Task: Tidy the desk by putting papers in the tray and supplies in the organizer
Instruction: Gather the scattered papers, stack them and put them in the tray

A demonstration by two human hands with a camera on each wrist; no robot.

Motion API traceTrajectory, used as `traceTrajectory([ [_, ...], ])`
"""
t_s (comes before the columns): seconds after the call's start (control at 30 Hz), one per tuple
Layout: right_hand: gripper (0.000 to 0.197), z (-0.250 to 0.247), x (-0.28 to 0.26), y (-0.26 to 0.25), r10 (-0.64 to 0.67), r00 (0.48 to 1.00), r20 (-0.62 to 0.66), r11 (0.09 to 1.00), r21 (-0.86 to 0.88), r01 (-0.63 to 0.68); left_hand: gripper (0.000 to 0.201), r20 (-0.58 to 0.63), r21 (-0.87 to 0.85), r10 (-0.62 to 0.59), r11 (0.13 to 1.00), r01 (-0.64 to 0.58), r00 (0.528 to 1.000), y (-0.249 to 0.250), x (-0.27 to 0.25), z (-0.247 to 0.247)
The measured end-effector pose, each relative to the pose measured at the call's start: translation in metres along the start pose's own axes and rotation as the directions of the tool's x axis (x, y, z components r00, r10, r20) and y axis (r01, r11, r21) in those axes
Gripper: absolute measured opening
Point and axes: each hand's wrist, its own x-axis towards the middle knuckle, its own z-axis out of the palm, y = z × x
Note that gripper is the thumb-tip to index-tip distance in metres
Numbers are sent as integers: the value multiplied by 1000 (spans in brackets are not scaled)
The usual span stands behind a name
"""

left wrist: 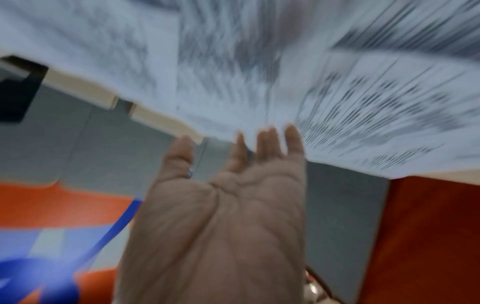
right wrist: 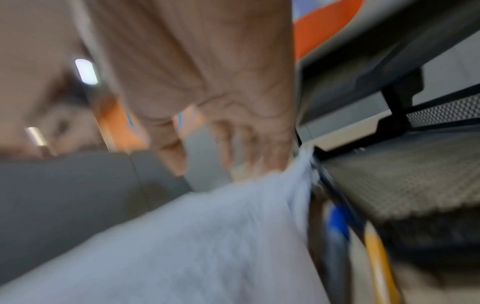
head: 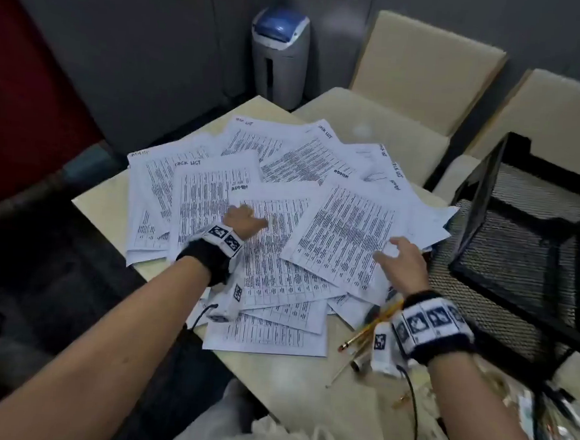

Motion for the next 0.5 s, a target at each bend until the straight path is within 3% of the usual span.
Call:
traceTrajectory([
  [0.1, 85, 23, 24, -7, 277, 956, -100, 960, -20, -281, 86, -89, 146, -234, 958, 245, 968, -28, 18, 6],
  [0.17, 95, 34, 32, -3, 345, 933, -107, 938, -8, -347, 93, -72, 149, -259, 952, 267, 963, -41, 23, 16],
  [0.23, 70, 42, 35, 8, 328, 932, -152, 939, -61, -340, 82, -67, 31, -236, 971, 239, 969, -42, 28, 24],
  [0.3, 37, 49, 32, 12, 265, 931, -252, 930, -188, -316, 45, -63, -99, -136, 987, 130, 989, -41, 35, 24],
  [0.33, 31, 54, 30, 15, 244, 920, -308, 910, -255, -327, 24, -50, -118, -86, 990, 79, 995, -43, 40, 23],
  [0.37, 26, 58, 25, 16, 220, 904, -368, 889, -305, -341, 17, -66, -115, -28, 993, 21, 997, -44, 43, 20],
  [0.43, 20, 62, 15, 16, 131, 874, -467, 868, -372, -329, 20, -139, -130, 0, 991, -18, 990, -45, 49, 7],
  [0.5, 19, 68, 10, 10, 38, 900, -435, 878, -416, -238, 24, -224, -100, -80, 993, 59, 971, -46, 56, -6],
])
